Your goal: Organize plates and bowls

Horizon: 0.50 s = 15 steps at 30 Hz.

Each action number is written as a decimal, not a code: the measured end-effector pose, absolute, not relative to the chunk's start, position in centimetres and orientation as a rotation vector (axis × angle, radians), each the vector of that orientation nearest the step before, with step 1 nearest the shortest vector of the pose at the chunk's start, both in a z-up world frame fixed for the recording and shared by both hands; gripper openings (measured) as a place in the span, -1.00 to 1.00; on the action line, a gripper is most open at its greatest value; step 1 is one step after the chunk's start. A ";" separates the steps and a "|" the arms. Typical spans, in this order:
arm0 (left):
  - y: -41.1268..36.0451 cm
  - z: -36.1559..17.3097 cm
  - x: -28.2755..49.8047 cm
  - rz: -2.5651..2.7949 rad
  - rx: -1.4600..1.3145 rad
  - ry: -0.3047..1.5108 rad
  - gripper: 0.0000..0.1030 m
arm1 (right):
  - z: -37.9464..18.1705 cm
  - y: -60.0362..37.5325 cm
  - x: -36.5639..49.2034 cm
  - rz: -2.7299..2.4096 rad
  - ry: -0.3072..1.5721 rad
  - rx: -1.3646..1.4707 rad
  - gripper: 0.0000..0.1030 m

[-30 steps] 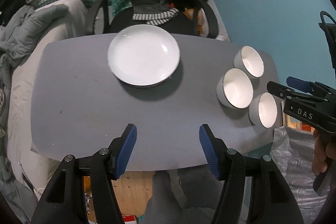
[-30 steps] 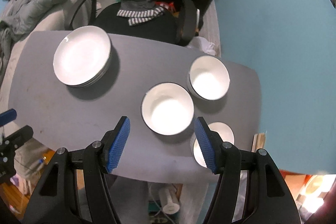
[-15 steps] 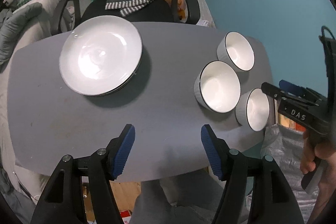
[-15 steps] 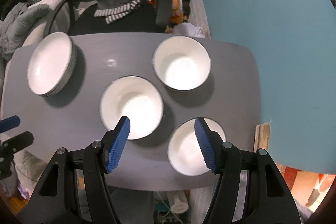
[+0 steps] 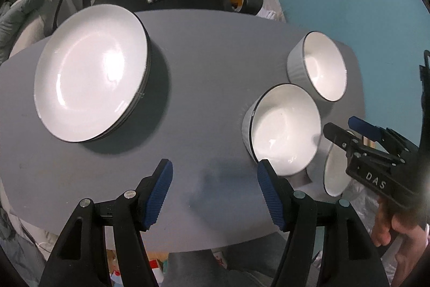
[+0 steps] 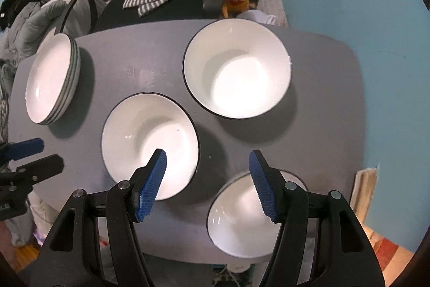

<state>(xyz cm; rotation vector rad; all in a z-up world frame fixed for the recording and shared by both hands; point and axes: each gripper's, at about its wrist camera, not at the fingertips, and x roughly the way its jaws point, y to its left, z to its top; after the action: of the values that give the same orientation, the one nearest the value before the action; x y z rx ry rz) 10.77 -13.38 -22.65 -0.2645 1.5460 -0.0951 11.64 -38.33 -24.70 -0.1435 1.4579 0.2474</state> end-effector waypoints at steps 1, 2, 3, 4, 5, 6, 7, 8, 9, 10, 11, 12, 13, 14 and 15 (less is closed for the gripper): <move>-13.5 -23.0 11.0 -0.093 -0.266 1.553 0.29 | -25.2 -38.2 11.8 0.254 1.467 -0.149 0.22; -13.7 -23.4 11.2 -0.089 -0.267 1.561 0.29 | -25.5 -38.2 12.0 0.257 1.472 -0.153 0.22; -13.9 -23.8 11.4 -0.087 -0.268 1.569 0.29 | -25.8 -38.1 12.2 0.262 1.477 -0.158 0.22; -14.1 -24.1 11.5 -0.084 -0.269 1.577 0.29 | -26.2 -38.0 12.4 0.269 1.483 -0.162 0.22; -14.2 -24.5 11.6 -0.080 -0.270 1.587 0.29 | -26.5 -37.9 12.5 0.274 1.487 -0.167 0.22; -14.4 -24.8 11.7 -0.076 -0.273 1.596 0.29 | -26.8 -37.8 12.6 0.280 1.493 -0.175 0.22; -14.4 -25.1 11.8 -0.071 -0.276 1.605 0.29 | -27.0 -37.8 12.6 0.286 1.497 -0.181 0.22; -14.5 -25.3 11.9 -0.068 -0.280 1.609 0.29 | -27.2 -37.7 12.7 0.290 1.501 -0.185 0.22; -14.6 -25.4 12.0 -0.065 -0.282 1.611 0.29 | -27.4 -37.7 12.7 0.292 1.506 -0.187 0.22; -14.7 -25.6 12.1 -0.062 -0.280 1.614 0.29 | -27.7 -37.7 12.8 0.293 1.514 -0.186 0.22; -14.7 -25.8 12.1 -0.057 -0.277 1.619 0.29 | -28.0 -37.7 12.8 0.296 1.521 -0.180 0.22; -14.8 -26.2 12.2 -0.051 -0.278 1.625 0.29 | -28.3 -37.7 12.9 0.298 1.528 -0.176 0.22; -14.9 -26.4 12.3 -0.049 -0.280 1.629 0.29 | -28.5 -37.7 12.9 0.300 1.533 -0.172 0.22; -15.0 -26.7 12.4 -0.047 -0.282 1.635 0.29 | -28.7 -37.7 13.0 0.304 1.539 -0.167 0.22; -15.1 -27.1 12.4 -0.043 -0.286 1.643 0.29 | -28.9 -37.7 13.0 0.309 1.546 -0.164 0.22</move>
<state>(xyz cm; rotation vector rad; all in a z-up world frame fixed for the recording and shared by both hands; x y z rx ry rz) 12.41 -15.05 -27.07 -0.2857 1.6433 -0.0434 13.00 -37.66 -28.91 -0.1642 1.5458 0.3091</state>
